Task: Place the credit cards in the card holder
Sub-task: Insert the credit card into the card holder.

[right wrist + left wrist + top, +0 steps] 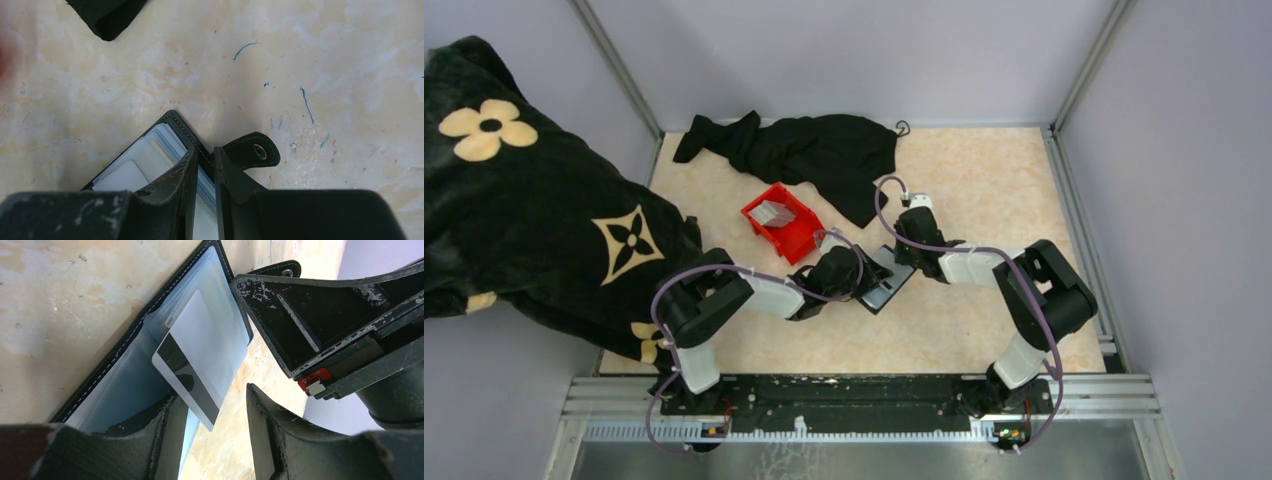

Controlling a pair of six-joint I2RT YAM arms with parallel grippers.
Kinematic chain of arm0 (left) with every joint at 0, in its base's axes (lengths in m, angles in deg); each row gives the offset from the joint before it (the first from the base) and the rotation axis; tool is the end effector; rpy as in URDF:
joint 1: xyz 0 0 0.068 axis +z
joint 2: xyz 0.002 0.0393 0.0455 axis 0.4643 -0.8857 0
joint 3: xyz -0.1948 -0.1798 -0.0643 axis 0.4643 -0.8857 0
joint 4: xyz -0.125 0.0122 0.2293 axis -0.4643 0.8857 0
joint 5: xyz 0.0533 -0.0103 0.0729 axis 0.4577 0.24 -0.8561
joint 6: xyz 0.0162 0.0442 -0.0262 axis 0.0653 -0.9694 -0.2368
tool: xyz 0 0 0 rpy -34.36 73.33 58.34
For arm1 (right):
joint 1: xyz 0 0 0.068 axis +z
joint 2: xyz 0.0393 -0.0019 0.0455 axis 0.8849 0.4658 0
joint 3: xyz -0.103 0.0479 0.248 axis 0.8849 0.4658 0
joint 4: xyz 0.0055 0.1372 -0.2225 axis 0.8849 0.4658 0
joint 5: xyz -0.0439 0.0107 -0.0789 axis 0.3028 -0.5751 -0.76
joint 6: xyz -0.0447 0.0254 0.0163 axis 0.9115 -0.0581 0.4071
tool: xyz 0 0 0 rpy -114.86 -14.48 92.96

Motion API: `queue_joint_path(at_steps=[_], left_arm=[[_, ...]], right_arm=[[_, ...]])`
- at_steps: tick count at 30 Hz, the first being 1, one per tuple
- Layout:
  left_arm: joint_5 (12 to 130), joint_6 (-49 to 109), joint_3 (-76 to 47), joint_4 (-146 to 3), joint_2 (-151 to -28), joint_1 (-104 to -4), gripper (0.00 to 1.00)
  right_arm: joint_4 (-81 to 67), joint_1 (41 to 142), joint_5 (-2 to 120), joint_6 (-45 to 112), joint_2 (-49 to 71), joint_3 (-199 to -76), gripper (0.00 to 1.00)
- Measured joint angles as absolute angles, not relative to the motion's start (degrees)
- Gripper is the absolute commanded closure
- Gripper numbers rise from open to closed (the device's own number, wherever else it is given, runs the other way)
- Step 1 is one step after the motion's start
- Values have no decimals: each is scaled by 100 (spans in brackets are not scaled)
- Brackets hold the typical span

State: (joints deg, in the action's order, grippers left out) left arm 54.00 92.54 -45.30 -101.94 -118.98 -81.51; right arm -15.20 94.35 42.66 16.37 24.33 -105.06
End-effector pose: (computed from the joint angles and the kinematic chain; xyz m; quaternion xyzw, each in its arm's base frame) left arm 0.2076 -0.2749 0.1198 -0.1882 0.8490 -0.4101 0.2750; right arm 0.2734 0.1653 0.1483 -0.0350 0.9162 0.1246 0.3793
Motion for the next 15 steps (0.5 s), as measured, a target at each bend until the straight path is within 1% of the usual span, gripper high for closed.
queue_joint_path(at_steps=[15], left_arm=[[5551, 8847, -4530, -9851, -11697, -8151, 45]], right_arm=[[-1525, 9438, 4266, 1637, 2433, -10504, 81]])
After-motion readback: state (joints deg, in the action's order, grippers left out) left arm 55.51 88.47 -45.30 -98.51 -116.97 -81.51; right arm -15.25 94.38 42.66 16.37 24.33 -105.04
